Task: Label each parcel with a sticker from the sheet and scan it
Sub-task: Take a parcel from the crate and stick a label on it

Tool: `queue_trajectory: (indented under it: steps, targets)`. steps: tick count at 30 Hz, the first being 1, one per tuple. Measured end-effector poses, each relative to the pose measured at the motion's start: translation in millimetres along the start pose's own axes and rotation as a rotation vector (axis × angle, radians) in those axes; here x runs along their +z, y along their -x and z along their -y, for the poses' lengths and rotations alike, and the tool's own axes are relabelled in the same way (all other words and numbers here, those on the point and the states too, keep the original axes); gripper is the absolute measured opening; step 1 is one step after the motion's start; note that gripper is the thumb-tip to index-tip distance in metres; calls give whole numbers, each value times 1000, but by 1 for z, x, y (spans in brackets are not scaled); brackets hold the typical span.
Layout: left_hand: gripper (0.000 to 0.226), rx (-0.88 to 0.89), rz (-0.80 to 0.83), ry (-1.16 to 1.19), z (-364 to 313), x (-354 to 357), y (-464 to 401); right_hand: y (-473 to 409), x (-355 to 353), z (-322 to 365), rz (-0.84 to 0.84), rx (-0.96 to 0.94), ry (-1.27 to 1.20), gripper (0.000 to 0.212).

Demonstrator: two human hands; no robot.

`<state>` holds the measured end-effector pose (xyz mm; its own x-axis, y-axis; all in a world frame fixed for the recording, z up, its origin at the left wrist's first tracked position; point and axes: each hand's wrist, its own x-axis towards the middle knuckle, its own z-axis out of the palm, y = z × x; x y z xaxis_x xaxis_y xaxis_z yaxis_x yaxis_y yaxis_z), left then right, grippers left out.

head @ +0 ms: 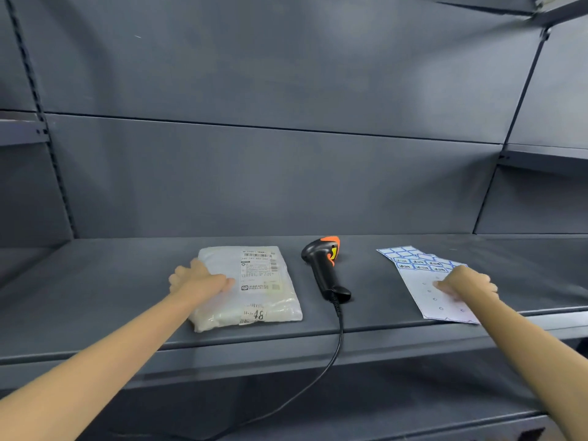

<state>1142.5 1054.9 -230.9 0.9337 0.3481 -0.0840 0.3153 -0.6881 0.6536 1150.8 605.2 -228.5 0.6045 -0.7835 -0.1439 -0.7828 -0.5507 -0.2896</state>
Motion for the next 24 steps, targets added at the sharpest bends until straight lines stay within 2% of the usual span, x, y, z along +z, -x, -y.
queue_trajectory:
  steps: [5, 8, 11, 13, 15, 17, 20, 22, 24]
  targets:
    - [72, 110, -129, 136, 10, 15, 10, -6, -4, -2, 48, -4, -102, 59]
    - [74, 88, -114, 112, 9, 14, 11, -2, -4, 1, 44, -39, -311, 55]
    - [77, 31, -93, 125, 0, 5, 13, 18, -11, 8, 16, -236, -715, 21]
    - [80, 93, -170, 230, -4, 1, 16, 50, -19, 13, -5, -410, -940, 17]
    - [82, 240, -209, 461, -8, 2, 23, 92, -28, 21, 5, -565, -1107, 21]
    - [83, 376, -104, 711, -18, 1, 35, 138, -33, 30, 115, -707, -1253, 24]
    - [87, 421, 269, 1108, -35, -4, 57, 196, -26, 45, 451, -860, -1437, 29]
    - [72, 453, 505, 1203, -38, -8, 62, 222, -10, 54, 573, -892, -1411, 32]
    - [45, 470, 656, 1231, -30, -12, 65, 238, 8, 61, 585, -889, -1304, 34]
